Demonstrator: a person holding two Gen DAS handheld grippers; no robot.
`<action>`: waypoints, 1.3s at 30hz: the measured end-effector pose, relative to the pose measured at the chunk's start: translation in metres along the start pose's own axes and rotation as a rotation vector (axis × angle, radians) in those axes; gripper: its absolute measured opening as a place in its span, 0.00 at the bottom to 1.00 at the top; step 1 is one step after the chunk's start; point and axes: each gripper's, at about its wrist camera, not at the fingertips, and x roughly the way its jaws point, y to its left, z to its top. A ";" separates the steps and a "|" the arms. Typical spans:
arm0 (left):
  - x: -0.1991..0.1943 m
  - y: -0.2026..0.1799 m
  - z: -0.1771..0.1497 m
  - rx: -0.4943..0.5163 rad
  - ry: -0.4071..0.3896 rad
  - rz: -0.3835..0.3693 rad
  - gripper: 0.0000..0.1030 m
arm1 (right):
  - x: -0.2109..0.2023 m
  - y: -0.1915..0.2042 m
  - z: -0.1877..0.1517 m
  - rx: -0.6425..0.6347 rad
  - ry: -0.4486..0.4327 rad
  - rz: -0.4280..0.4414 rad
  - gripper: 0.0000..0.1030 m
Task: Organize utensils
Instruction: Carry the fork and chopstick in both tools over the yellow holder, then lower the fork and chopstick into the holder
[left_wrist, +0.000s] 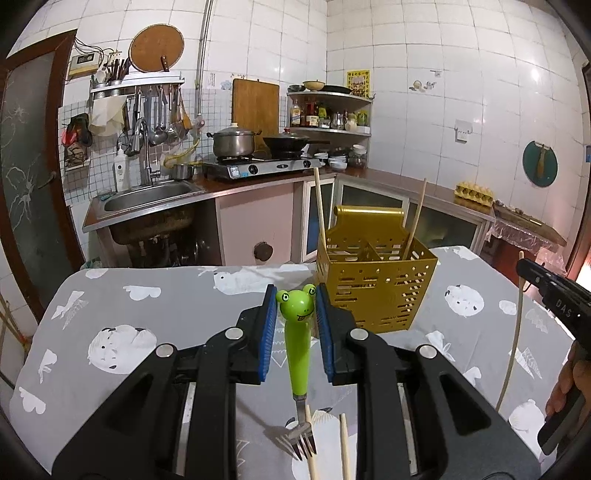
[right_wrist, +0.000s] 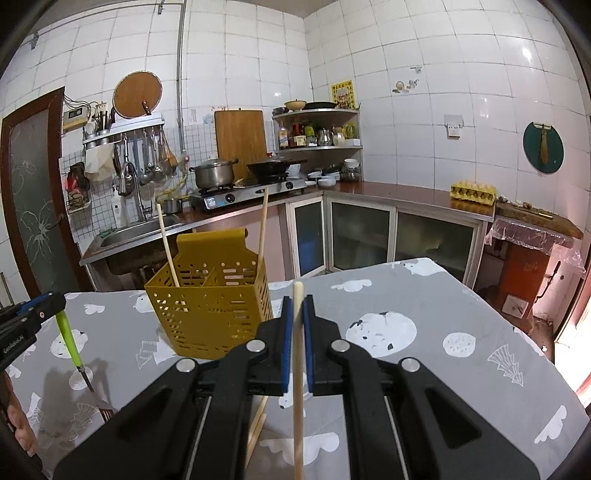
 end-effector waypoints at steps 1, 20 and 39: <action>-0.001 0.000 0.001 -0.001 -0.006 -0.002 0.19 | 0.000 0.000 0.001 -0.001 -0.003 0.001 0.06; 0.006 -0.004 0.040 0.011 -0.085 -0.022 0.19 | 0.011 0.011 0.040 -0.036 -0.072 0.033 0.06; 0.013 -0.054 0.152 0.080 -0.283 -0.112 0.19 | 0.047 0.037 0.158 0.011 -0.238 0.127 0.06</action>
